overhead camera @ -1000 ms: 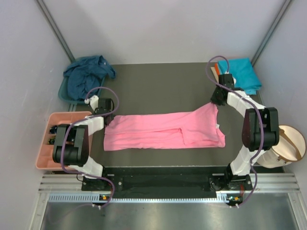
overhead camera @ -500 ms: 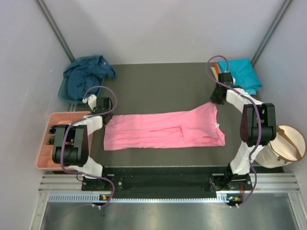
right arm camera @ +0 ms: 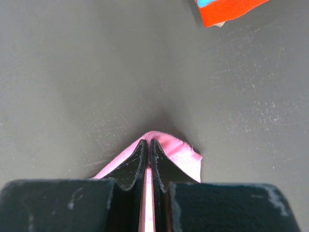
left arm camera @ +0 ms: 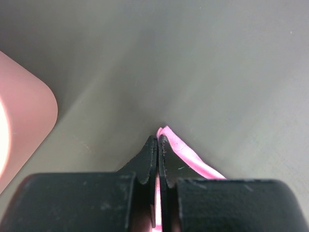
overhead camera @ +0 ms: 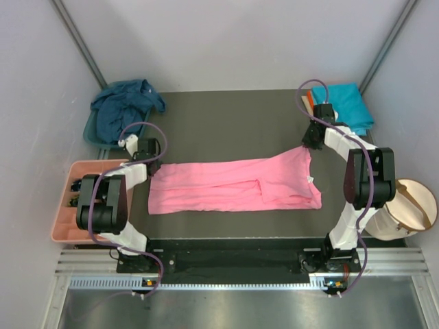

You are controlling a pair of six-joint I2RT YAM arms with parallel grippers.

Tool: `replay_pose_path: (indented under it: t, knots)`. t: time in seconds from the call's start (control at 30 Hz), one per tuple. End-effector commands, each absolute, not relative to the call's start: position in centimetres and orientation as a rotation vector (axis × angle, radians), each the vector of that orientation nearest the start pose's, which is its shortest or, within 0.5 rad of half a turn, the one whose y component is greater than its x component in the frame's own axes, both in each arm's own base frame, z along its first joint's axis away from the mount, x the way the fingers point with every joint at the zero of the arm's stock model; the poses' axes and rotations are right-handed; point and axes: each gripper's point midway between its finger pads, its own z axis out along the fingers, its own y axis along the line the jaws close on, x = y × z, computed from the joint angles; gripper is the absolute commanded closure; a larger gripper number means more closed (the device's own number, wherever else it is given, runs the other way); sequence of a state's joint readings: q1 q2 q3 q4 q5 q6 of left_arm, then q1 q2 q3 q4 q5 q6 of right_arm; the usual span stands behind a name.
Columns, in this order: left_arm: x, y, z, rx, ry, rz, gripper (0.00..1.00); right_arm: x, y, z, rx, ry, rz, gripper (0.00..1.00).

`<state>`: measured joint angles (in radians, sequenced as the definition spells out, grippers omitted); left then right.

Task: Fold and stack the t-shirts
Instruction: Fold the other side of the tshirt into a rectangle

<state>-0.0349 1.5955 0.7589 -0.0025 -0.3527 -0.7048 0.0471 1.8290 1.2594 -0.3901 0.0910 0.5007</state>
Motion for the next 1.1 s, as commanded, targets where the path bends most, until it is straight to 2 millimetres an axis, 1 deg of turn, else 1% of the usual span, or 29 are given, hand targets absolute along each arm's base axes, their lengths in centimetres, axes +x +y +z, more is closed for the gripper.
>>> replay_pose_path:
  t: [0.0, 0.27, 0.37, 0.53, 0.6, 0.63, 0.83, 0.87, 1.03, 1.07]
  knots:
    - [39.7, 2.9, 4.6, -0.933, 2.085, 0.059, 1.0, 45.7, 1.4, 8.1, 0.617, 2.381, 0.095, 1.0]
    - [39.3, 4.1, 5.2, -0.948, 2.062, 0.102, 1.0, 46.0, 0.5, 8.1, 0.652, 2.372, 0.083, 1.0]
    - [39.3, 4.2, 5.3, -0.949, 2.06, 0.102, 1.0, 46.0, 0.1, 8.2, 0.664, 2.367, 0.077, 1.0]
    - [39.3, 4.1, 5.3, -0.949, 2.06, 0.101, 1.0, 46.0, 0.1, 8.1, 0.664, 2.371, 0.076, 1.0]
    - [39.2, 5.2, 5.4, -0.978, 2.044, 0.114, 1.0, 46.0, 0.1, 8.3, 0.664, 2.368, 0.075, 1.0]
    - [39.2, 5.3, 5.3, -0.981, 2.045, 0.114, 1.0, 46.0, 0.1, 8.3, 0.663, 2.368, 0.072, 1.0]
    - [39.1, 5.6, 5.3, -0.991, 2.041, 0.12, 1.0, 45.9, 0.0, 8.1, 0.668, 2.371, 0.064, 1.0]
    - [39.1, 5.5, 5.3, -0.991, 2.04, 0.123, 1.0, 45.9, -1.3, 8.2, 0.701, 2.358, 0.051, 1.0]
    - [39.1, 5.5, 5.2, -0.994, 2.041, 0.109, 1.0, 45.9, -1.3, 8.1, 0.703, 2.36, 0.058, 1.0]
    - [39.3, 5.4, 5.2, -0.992, 2.041, 0.105, 0.98, 45.9, -1.2, 8.2, 0.701, 2.359, 0.057, 1.0]
